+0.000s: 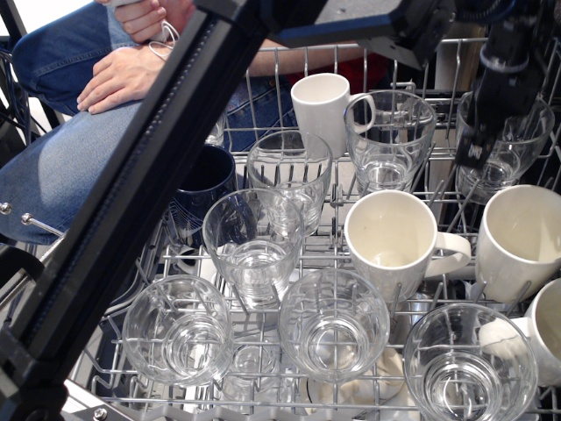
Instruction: Pick up glass cup
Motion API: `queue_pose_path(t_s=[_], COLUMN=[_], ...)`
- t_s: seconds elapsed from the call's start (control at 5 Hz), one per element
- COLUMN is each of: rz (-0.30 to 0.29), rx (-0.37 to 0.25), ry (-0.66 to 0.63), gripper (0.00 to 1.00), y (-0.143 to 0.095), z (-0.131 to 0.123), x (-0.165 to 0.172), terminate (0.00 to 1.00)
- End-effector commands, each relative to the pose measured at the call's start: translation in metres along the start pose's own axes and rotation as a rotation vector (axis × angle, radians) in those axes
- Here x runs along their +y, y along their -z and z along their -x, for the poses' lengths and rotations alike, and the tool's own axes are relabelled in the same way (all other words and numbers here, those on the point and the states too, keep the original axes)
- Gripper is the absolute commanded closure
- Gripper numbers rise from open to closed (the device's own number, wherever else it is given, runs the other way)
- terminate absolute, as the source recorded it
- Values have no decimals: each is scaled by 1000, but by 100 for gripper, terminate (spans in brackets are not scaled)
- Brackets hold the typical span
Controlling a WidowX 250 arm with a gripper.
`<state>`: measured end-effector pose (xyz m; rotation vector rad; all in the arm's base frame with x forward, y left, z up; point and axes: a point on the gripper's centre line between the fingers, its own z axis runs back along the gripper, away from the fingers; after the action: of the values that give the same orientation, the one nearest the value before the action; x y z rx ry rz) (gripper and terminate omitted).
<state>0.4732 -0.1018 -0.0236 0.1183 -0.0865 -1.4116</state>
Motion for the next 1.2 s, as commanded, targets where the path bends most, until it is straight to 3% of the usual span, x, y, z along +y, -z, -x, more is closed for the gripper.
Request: queue_pose_path(t_s=[0.0, 0.4, 0.6, 1.0], rz=[-82, -82, -72, -70], rx=[-85, -81, -110, -244], ry=[-66, -78, -93, -175], gripper=[100, 100, 100, 100], y=[-28, -33, -43, -64], z=[-4, -6, -7, -13], x=[0, -7, -9, 5], terminate=[0, 0, 0, 0])
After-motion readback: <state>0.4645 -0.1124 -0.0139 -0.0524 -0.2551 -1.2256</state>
